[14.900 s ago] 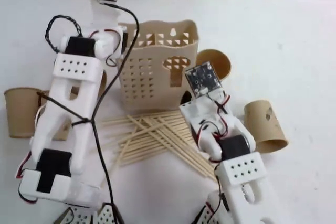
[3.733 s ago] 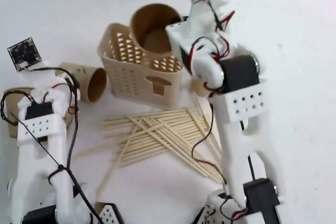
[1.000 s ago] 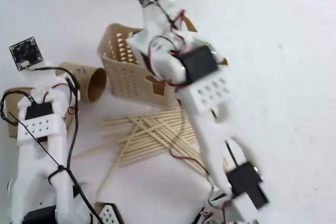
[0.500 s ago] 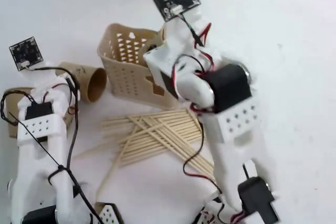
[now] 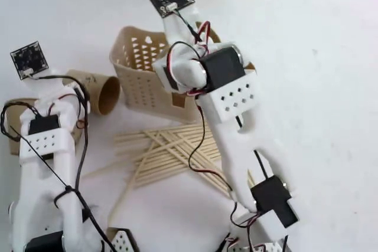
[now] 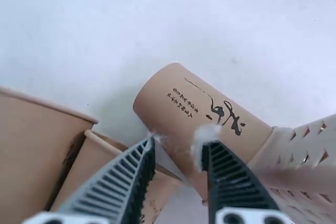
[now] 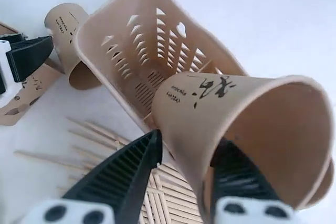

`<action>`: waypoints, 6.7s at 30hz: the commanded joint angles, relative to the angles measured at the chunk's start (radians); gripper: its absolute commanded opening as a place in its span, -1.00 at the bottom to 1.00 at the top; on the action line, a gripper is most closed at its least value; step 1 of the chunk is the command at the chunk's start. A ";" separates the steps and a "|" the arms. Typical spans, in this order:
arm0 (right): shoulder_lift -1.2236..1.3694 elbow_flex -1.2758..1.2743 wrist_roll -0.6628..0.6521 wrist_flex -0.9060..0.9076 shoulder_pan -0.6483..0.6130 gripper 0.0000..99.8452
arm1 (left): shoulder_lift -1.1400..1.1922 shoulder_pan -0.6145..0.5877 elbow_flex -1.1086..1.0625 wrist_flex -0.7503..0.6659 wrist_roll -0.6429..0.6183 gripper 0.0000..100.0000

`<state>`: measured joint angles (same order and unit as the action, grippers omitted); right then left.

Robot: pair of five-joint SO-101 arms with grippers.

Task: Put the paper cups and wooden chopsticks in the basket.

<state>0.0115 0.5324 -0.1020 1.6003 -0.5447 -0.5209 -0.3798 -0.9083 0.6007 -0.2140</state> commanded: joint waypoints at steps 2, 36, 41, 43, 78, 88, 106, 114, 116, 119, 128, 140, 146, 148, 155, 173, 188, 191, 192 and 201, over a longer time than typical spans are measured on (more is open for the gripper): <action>-0.001 0.110 -0.003 -0.013 0.048 -0.95 | -0.027 0.001 0.006 -0.020 0.009 -0.67; -0.116 0.152 -0.103 0.119 0.008 -0.57 | -0.024 0.010 0.006 -0.018 0.011 -0.67; -0.199 -0.006 -0.094 0.117 0.171 -0.58 | -0.024 0.010 0.006 -0.017 0.011 -0.67; -0.237 -0.051 -0.094 0.117 0.268 -0.58 | -0.024 0.010 0.005 -0.017 0.011 -0.67; 0.248 -0.377 -0.103 -0.312 0.532 -0.94 | -0.024 0.010 0.005 -0.018 0.011 -0.67; -0.027 -0.255 -0.104 -0.156 0.697 -0.97 | -0.024 0.010 0.005 -0.020 0.011 -0.67; -0.489 -0.002 0.005 -0.021 0.163 -0.97 | -0.024 0.008 0.005 -0.018 0.011 -0.67; -0.343 -0.084 0.005 -0.105 0.160 -0.97 | -0.024 0.008 0.005 -0.020 0.011 -0.67; -0.308 -0.092 0.005 -0.153 0.162 -0.97 | -0.024 0.008 0.005 -0.020 0.011 -0.67; -0.274 -0.092 0.005 -0.205 0.163 -0.97 | -0.024 0.008 0.005 -0.020 0.011 -0.67; -0.211 -0.130 0.000 -0.199 0.179 -0.96 | -0.024 0.008 0.005 -0.020 0.011 -0.67; -0.203 -0.133 -0.003 -0.205 0.199 -0.53 | -0.024 0.008 0.005 -0.020 0.011 -0.67; -0.217 -0.132 0.000 -0.206 0.197 -0.52 | -0.024 0.008 0.005 -0.020 0.011 -0.67; -0.263 -0.133 0.000 -0.177 0.197 -0.58 | -0.024 0.004 0.006 -0.020 0.011 -0.67; -0.510 -0.269 -0.005 0.042 0.206 -0.88 | -0.062 -0.073 0.166 0.167 0.198 -0.67; -0.866 -1.393 -0.279 -0.298 0.332 -0.96 | 0.674 -0.361 1.272 0.971 0.471 -0.49; -0.866 -1.430 -0.285 -0.305 0.326 -0.96 | 1.307 -0.392 1.955 1.189 0.011 -0.49; -0.866 -1.430 -0.285 -0.305 0.326 -0.96 | 1.334 -0.394 1.932 1.191 0.015 -0.49; -0.866 -1.430 -0.285 -0.305 0.326 -0.96 | 1.339 -0.394 1.907 1.191 0.018 -0.49; -0.866 -1.432 -0.279 -0.332 0.328 -0.96 | 1.305 -0.426 1.755 1.191 0.204 -0.50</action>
<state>-0.8355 -0.9037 -0.3782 1.2827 -0.2209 0.8263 -0.7802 0.8546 1.7791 -0.0591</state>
